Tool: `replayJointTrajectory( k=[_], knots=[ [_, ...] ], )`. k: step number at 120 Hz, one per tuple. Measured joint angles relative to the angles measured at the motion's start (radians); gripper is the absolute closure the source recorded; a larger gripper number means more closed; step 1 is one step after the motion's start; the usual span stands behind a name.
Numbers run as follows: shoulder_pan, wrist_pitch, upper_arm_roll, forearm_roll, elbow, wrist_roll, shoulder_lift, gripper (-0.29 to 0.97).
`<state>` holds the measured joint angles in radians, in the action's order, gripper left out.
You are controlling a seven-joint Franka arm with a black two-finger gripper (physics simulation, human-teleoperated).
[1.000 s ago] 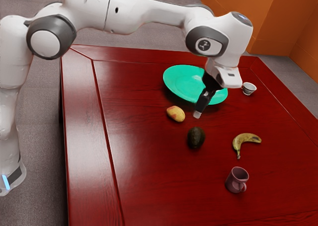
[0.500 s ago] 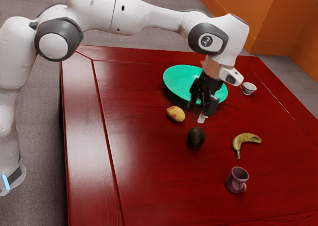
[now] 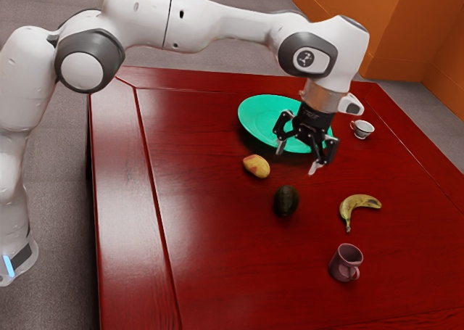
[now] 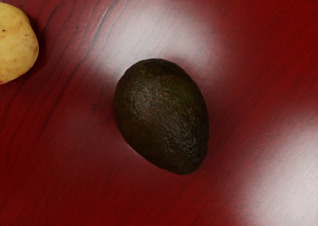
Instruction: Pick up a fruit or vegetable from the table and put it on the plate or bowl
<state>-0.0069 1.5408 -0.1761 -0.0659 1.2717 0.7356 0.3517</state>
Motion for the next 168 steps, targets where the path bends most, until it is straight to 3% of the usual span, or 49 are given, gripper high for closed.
replayJointTrajectory(
  k=[32,90,142,168],
  knots=[
    [-0.008,0.028,-0.003,0.061,-0.004,0.222,-0.005,0.00],
    [-0.008,-0.019,0.000,0.073,0.030,0.454,-0.071,0.00],
    [-0.004,0.122,0.000,0.066,0.226,0.547,-0.105,0.00],
    [0.011,0.194,0.001,0.070,0.244,0.572,-0.107,0.00]
  ],
)
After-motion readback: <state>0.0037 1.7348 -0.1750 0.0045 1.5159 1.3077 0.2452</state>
